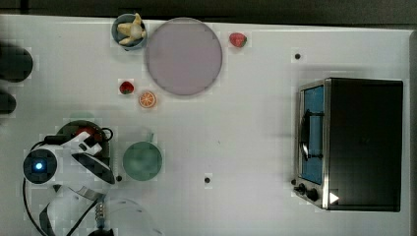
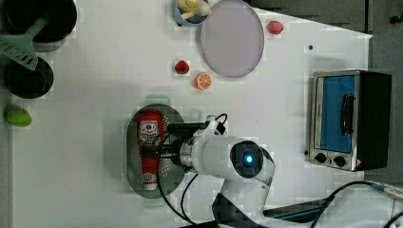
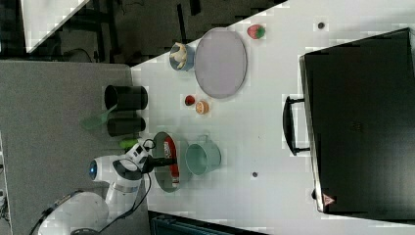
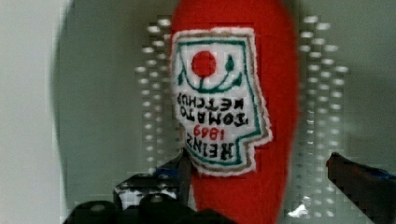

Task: Pick ketchup from strainer and place it on the table

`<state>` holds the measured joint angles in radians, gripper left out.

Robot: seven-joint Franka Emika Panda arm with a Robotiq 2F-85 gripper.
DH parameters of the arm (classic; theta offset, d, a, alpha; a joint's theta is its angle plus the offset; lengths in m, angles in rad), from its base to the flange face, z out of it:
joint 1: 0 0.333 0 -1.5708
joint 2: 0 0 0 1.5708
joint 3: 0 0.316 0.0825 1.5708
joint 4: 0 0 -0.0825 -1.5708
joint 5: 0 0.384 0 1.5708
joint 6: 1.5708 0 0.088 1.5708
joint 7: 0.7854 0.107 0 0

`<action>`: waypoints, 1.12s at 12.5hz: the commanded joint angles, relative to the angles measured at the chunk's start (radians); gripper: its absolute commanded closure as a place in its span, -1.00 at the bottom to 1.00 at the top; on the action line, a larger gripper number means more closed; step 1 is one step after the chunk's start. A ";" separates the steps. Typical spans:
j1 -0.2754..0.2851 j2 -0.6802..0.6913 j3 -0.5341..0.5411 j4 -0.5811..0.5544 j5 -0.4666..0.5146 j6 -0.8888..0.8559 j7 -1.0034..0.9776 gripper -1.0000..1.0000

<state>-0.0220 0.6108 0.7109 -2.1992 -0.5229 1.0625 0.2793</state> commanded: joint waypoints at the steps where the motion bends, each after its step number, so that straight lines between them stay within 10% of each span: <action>1: 0.044 0.011 -0.010 0.070 -0.044 0.005 0.149 -1.00; 5: 0.096 0.047 -0.056 0.097 -0.102 -0.014 0.160 -0.19; 10: 0.052 -0.053 0.019 0.074 -0.050 -0.039 0.160 -0.13; 14: -0.057 -0.200 0.158 0.083 0.208 -0.186 0.090 -0.13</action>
<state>-0.0387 0.4768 0.8145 -2.1445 -0.3181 0.8975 0.3794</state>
